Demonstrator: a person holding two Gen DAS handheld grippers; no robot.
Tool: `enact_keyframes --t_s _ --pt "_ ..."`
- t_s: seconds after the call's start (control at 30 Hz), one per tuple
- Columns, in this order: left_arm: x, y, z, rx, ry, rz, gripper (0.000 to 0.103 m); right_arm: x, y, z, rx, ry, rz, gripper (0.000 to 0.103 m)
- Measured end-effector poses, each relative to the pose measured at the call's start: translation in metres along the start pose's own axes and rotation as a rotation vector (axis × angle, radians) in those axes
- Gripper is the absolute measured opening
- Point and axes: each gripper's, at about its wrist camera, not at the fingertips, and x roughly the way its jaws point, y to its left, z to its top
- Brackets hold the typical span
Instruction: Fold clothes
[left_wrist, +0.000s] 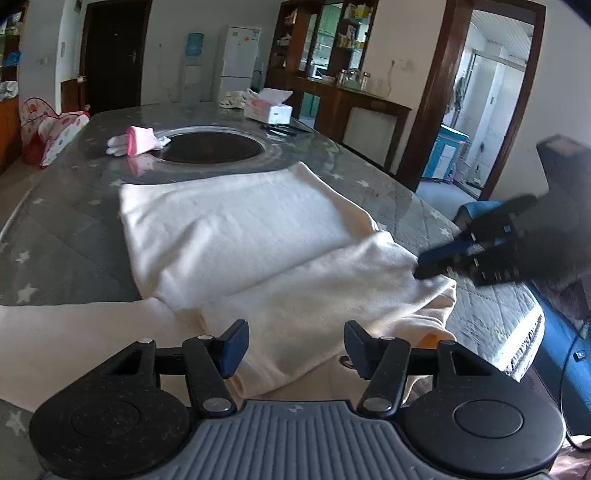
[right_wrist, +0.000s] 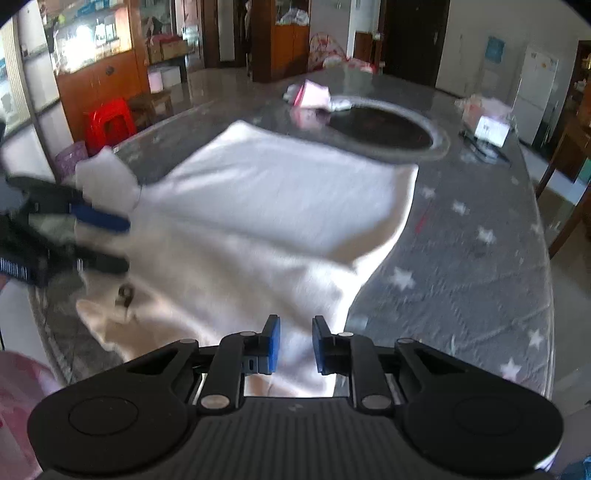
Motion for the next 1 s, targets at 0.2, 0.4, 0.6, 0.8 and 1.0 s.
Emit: enact_keyframes --t_s 0.2,0.4,0.6,0.8,1.0 --pt "0.006 0.001 -0.005 0.005 0.020 -0.002 0.058 0.028 -0.008 0.019 0.018 -0.023 -0.006 0.017" --pt "0.000 0.003 -0.006 0.012 0.008 -0.009 0.058 0.030 -0.012 0.014 0.028 -0.011 -0.008 0.017" --pt "-0.007 0.006 -0.012 0.006 0.002 -0.009 0.058 0.011 -0.002 0.001 -0.018 0.028 0.014 0.018" --pt "-0.027 0.017 -0.014 -0.042 -0.049 0.024 0.059 0.007 0.003 -0.003 -0.024 0.032 0.017 0.019" --pt "-0.053 0.057 -0.019 -0.186 -0.108 0.198 0.058 0.011 0.022 0.012 -0.059 -0.014 0.074 0.024"
